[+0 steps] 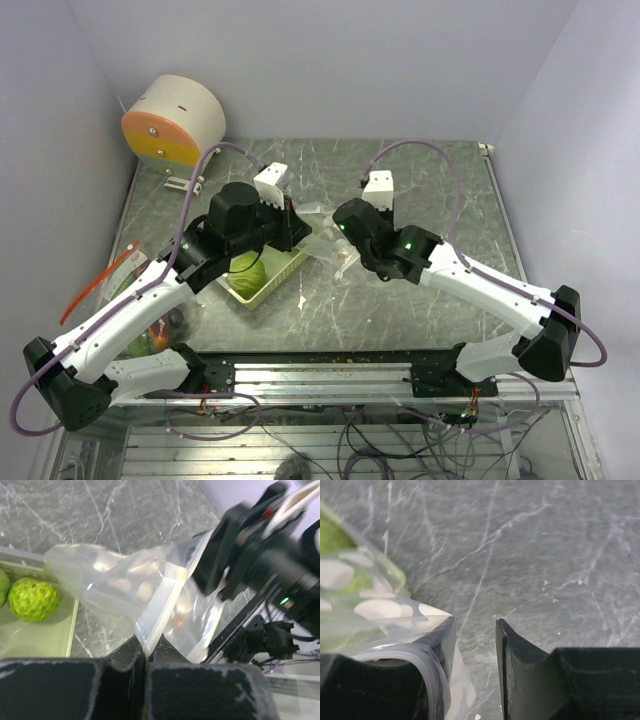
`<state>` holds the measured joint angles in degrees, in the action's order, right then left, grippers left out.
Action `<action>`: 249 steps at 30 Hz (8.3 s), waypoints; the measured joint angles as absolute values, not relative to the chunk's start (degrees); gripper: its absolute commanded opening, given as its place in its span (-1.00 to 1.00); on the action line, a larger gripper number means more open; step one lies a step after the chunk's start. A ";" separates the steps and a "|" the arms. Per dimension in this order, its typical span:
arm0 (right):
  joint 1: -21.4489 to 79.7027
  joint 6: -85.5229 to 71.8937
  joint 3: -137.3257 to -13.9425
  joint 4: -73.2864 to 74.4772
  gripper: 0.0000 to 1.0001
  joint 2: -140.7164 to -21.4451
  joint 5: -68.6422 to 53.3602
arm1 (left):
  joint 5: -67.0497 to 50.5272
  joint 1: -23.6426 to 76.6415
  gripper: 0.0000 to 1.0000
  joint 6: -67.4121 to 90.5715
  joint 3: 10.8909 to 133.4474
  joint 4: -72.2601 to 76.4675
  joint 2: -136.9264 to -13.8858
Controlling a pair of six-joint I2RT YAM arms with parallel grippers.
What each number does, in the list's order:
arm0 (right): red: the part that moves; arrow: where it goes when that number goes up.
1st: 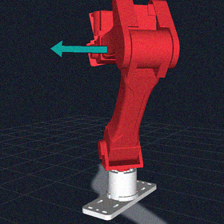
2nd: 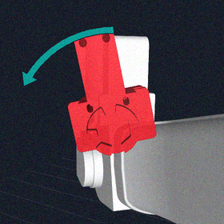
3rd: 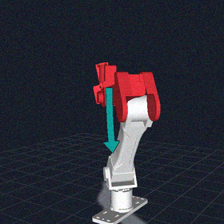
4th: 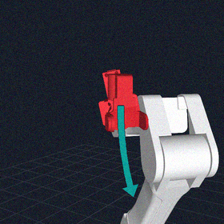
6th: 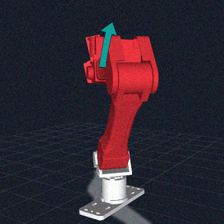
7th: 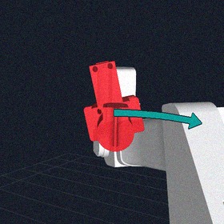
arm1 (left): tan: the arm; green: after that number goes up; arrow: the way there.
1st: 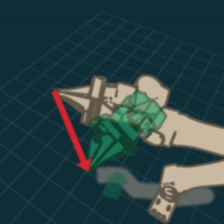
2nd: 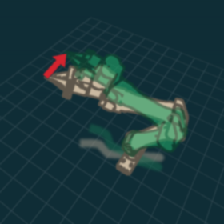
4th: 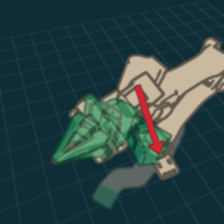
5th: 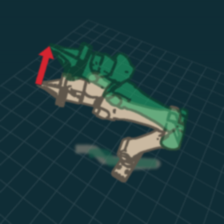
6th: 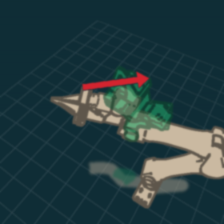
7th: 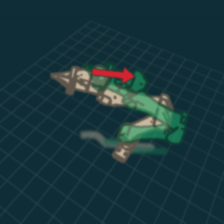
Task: Place the food in the zip-top bag and seal the zipper
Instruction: Open the zipper of the food storage bag, then move the bin to the center of the board, then pick up the fake fruit from the bin, then place the fake fruit in the zipper food storage bag, then pick up the fake vegetable from the bin.
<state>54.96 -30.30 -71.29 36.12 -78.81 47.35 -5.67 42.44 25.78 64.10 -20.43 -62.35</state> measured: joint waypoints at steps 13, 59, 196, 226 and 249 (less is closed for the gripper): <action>54.92 -25.41 -63.96 21.78 -0.65 -65.49 30.46 | -2.02 42.46 -0.86 22.87 63.94 -28.23 -58.19; 54.57 -23.14 -66.72 -7.86 1.00 -77.30 -11.73 | 33.45 42.46 -0.86 15.27 73.97 -58.22 -54.04; 58.37 -25.10 -69.97 1.19 1.00 -89.47 5.41 | 7.73 41.91 -0.86 26.76 53.30 -32.49 -44.21; 53.93 -23.79 -64.79 10.07 1.00 -78.00 13.56 | 25.89 41.95 -0.86 25.52 60.82 -46.24 -39.75; 52.84 -27.16 -71.05 12.38 -0.41 -105.58 4.21 | 26.70 41.95 -0.86 25.54 60.64 -50.48 -35.79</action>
